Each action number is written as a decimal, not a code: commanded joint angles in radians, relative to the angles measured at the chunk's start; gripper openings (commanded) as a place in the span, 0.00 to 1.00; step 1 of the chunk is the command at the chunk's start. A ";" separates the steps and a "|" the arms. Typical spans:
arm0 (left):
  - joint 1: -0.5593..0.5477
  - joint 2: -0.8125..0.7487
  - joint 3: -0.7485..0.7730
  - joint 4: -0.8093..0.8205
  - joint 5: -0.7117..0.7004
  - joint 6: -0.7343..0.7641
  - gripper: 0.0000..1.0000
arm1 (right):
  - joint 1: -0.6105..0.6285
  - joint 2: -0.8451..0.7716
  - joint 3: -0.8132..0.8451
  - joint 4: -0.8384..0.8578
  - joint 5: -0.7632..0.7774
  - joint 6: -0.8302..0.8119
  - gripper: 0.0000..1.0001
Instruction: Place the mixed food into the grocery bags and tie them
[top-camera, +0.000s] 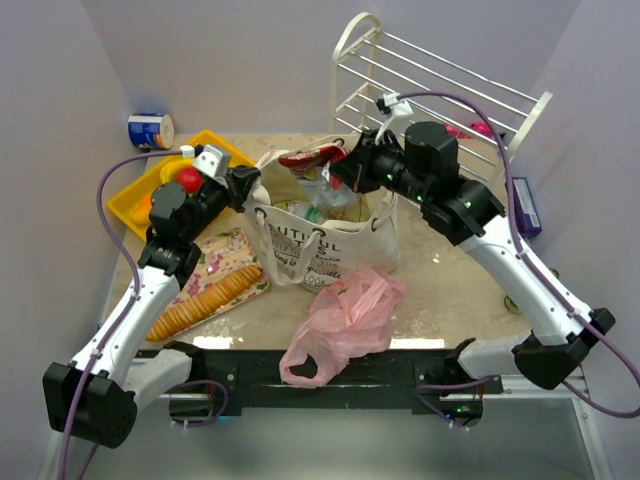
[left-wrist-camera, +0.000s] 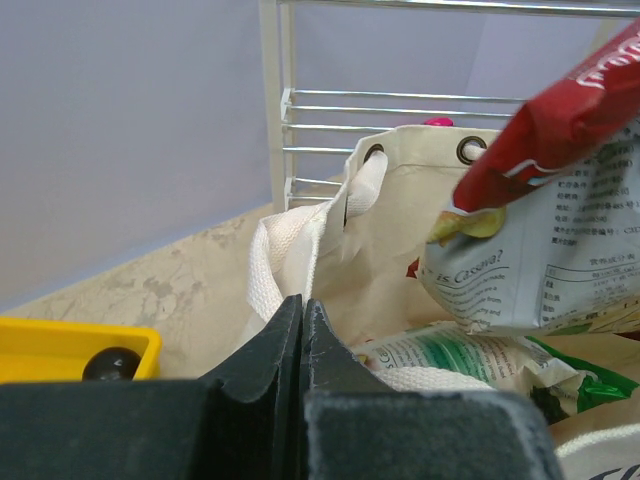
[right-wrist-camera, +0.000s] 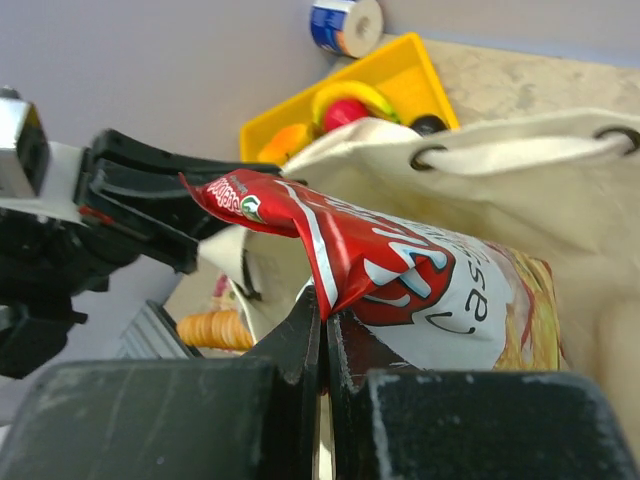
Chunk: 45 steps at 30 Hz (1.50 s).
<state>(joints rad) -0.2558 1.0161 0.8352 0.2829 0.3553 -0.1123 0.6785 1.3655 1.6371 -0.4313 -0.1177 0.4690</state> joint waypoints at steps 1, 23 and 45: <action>-0.007 -0.031 0.002 0.105 0.017 -0.001 0.00 | 0.001 -0.094 -0.031 -0.102 0.107 -0.041 0.00; -0.019 -0.028 -0.001 0.108 0.033 0.005 0.00 | 0.076 0.406 -0.068 -0.081 0.065 -0.052 0.00; -0.026 -0.030 0.004 0.105 0.034 -0.003 0.00 | -0.121 -0.035 0.050 -0.449 0.329 -0.078 0.99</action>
<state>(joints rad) -0.2653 1.0130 0.8307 0.2905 0.3653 -0.1120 0.6487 1.3216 1.7420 -0.8223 0.1844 0.3950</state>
